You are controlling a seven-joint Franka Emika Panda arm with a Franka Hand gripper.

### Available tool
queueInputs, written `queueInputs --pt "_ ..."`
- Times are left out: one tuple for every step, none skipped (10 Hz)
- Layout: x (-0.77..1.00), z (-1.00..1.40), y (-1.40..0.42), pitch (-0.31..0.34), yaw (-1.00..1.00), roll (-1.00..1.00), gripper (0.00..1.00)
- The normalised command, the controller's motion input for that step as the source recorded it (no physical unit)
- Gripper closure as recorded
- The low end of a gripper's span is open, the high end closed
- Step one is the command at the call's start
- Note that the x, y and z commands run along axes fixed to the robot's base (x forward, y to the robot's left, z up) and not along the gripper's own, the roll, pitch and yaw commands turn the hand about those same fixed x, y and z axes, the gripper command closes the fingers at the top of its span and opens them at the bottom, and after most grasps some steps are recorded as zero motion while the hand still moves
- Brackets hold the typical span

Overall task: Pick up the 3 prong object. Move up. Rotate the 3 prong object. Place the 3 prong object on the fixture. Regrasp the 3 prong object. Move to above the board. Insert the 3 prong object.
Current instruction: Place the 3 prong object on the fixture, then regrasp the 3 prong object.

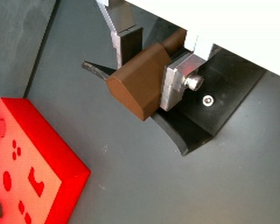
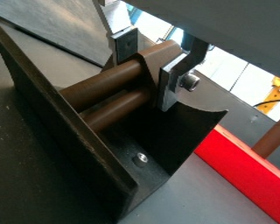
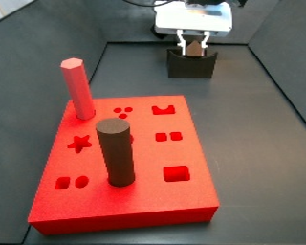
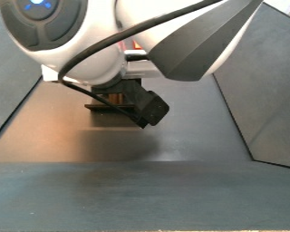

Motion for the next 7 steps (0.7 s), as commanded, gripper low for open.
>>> queueInputs --pt "0.07 -0.23 0.09 -0.007 -0.14 -0.07 1.00" --pt "0.07 -0.23 0.09 -0.008 -0.13 -0.07 1.00" --pt "0.07 -0.23 0.09 -0.008 -0.11 -0.07 1.00" --pt "0.07 -0.23 0.09 -0.008 -0.09 -0.07 1.00" --pt "0.00 0.00 0.00 0.000 0.00 0.00 0.00" --pt "0.00 1.00 0.00 -0.018 -0.01 0.05 0.00" --pt "-0.01 1.00 0.00 -0.010 -0.01 0.05 0.00"
